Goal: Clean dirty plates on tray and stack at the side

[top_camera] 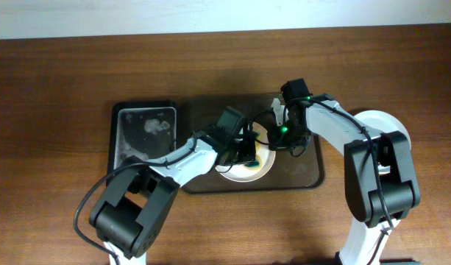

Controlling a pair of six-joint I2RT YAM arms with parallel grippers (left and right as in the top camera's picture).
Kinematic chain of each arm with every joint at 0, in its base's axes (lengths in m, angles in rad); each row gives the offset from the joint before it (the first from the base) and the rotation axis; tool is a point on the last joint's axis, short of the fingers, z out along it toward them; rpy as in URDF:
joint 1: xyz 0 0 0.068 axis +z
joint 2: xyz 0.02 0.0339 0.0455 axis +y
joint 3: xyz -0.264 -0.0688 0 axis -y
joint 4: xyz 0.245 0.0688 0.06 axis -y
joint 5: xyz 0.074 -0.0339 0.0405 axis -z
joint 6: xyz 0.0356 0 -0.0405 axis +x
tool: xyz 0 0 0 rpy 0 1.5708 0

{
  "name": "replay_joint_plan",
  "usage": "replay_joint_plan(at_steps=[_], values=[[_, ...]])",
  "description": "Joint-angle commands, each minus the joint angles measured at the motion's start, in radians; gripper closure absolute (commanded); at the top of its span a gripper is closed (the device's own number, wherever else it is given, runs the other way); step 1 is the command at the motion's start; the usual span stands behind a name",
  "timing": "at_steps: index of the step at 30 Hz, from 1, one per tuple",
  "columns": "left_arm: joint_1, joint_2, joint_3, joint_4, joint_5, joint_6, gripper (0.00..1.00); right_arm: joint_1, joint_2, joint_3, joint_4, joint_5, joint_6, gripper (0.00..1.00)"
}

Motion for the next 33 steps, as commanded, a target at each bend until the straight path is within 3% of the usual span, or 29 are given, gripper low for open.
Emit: replay_joint_plan(at_steps=[1, 3, 6, 8, 10, 11, 13, 15, 18, 23, 27, 29, 30, 31, 33], values=[[0.004, 0.026, -0.003, -0.151, -0.150, -0.009, 1.00, 0.008, 0.021, -0.033, -0.012, 0.029, -0.007, 0.95], [0.027, -0.005, -0.003, -0.237, -0.212, 0.001, 1.00, 0.008, 0.021, -0.033, -0.013, 0.029, -0.007, 0.95], [0.071, -0.111, -0.002, -0.250, -0.231, 0.145, 1.00, 0.008, 0.021, -0.033, -0.013, 0.029, -0.006, 0.95], [0.088, -0.189, -0.002, -0.268, -0.230, 0.165, 1.00, 0.008, 0.021, -0.033, -0.015, 0.029, -0.006, 0.94], [0.120, -0.314, -0.002, -0.309, -0.225, 0.246, 1.00, 0.008, 0.021, -0.033, -0.014, 0.029, -0.007, 0.72], [0.131, -0.349, -0.002, -0.323, -0.226, 0.272, 1.00, 0.008, 0.021, -0.033, -0.008, 0.029, -0.007, 0.73], [0.173, -0.431, -0.002, -0.365, -0.229, 0.315, 1.00, 0.008, 0.021, -0.033, 0.007, 0.025, -0.006, 0.94], [0.266, -0.457, -0.003, -0.438, -0.230, 0.315, 1.00, 0.008, 0.020, -0.033, 0.010, 0.004, -0.007, 0.96], [0.368, -0.447, -0.005, -0.524, -0.229, 0.447, 1.00, 0.006, -0.029, -0.003, -0.013, 0.018, -0.007, 0.96], [0.527, -0.364, -0.067, -0.497, -0.229, 0.544, 1.00, 0.007, -0.293, 0.053, -0.100, 0.427, -0.007, 0.96], [0.536, -0.241, -0.067, -0.435, -0.230, 0.609, 1.00, 0.057, -0.442, 0.053, -0.111, 0.780, -0.008, 0.96], [0.536, -0.210, -0.067, -0.418, -0.235, 0.609, 0.68, 0.141, -0.455, 0.053, -0.111, 0.949, -0.016, 0.96], [0.536, -0.206, -0.067, -0.417, -0.259, 0.609, 0.61, 0.169, -0.455, 0.053, -0.110, 0.973, -0.019, 0.96], [0.536, -0.205, -0.067, -0.420, -0.282, 0.609, 0.43, 0.200, -0.455, 0.053, -0.107, 1.005, -0.019, 0.96], [0.536, -0.205, -0.067, -0.433, -0.282, 0.609, 0.33, 0.249, -0.455, 0.053, -0.102, 1.116, -0.018, 0.96]])
